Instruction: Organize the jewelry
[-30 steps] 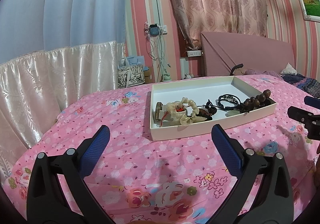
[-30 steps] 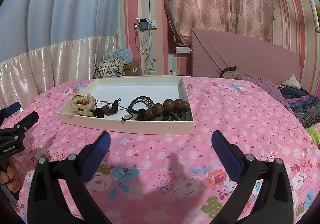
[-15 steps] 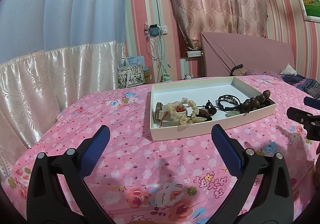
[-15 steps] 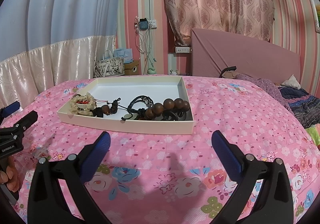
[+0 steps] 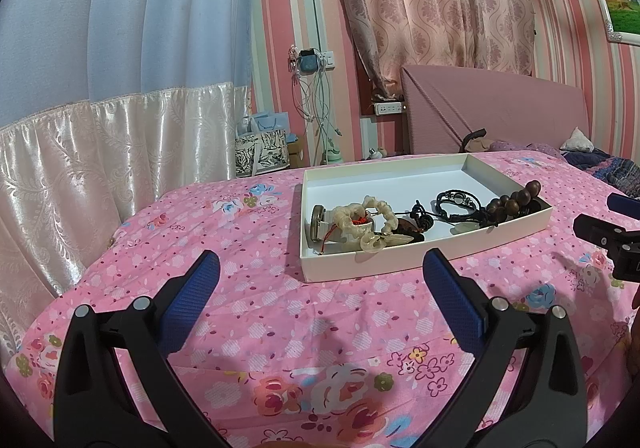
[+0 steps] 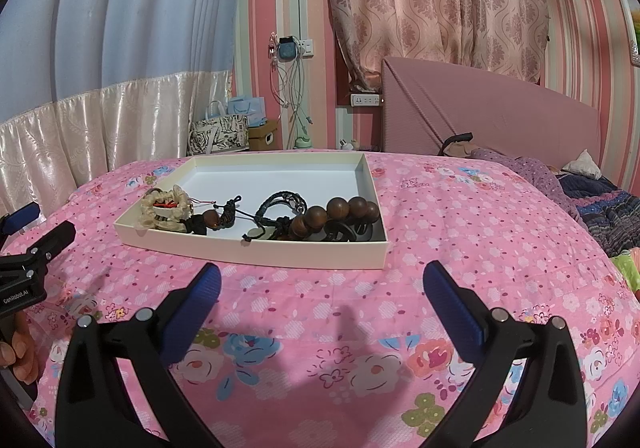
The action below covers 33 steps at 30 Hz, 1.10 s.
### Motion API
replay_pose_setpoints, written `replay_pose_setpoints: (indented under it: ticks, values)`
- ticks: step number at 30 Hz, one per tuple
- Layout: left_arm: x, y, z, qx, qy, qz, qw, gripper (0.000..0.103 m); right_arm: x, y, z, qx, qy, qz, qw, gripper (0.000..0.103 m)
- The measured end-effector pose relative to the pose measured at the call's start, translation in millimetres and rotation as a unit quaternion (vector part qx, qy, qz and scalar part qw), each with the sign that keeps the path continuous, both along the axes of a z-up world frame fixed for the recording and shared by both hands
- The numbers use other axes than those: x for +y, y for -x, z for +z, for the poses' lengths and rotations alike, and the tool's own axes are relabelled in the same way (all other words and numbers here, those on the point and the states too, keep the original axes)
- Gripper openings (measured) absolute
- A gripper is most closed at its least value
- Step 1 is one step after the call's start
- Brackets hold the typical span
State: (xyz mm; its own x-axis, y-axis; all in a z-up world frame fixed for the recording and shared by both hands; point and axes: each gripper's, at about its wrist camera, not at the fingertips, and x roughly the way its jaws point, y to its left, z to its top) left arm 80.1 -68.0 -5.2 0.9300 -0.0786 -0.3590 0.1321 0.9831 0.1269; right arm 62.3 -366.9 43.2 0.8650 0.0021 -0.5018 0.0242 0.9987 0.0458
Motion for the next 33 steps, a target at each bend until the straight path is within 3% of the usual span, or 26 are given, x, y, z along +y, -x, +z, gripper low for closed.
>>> replay_pose_setpoints:
  ticks: [33]
  values:
    - [1.6, 0.9, 1.2, -0.001, 0.004, 0.001, 1.0000, 0.100, 0.0, -1.0, -0.7, 0.002, 0.002, 0.000, 1.000, 0.101]
